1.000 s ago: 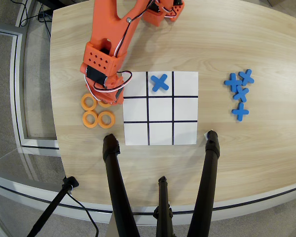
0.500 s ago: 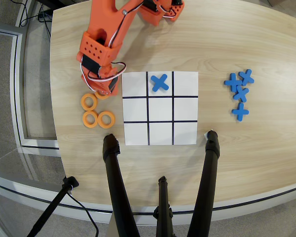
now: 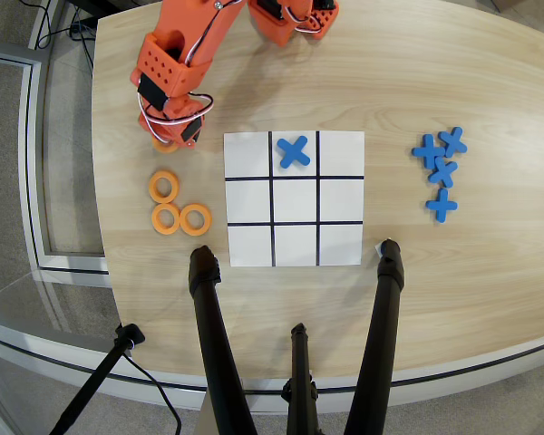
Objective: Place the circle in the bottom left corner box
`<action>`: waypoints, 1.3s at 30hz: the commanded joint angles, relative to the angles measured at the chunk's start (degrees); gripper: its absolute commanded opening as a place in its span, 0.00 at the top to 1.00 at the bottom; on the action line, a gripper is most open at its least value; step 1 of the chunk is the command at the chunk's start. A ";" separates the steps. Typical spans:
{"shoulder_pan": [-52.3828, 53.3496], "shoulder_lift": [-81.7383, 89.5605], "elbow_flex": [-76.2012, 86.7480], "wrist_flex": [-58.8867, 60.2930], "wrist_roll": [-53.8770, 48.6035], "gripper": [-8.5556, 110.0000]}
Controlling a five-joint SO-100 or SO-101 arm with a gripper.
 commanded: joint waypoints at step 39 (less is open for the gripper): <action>-80.42 13.80 -12.48 28.48 73.48 0.93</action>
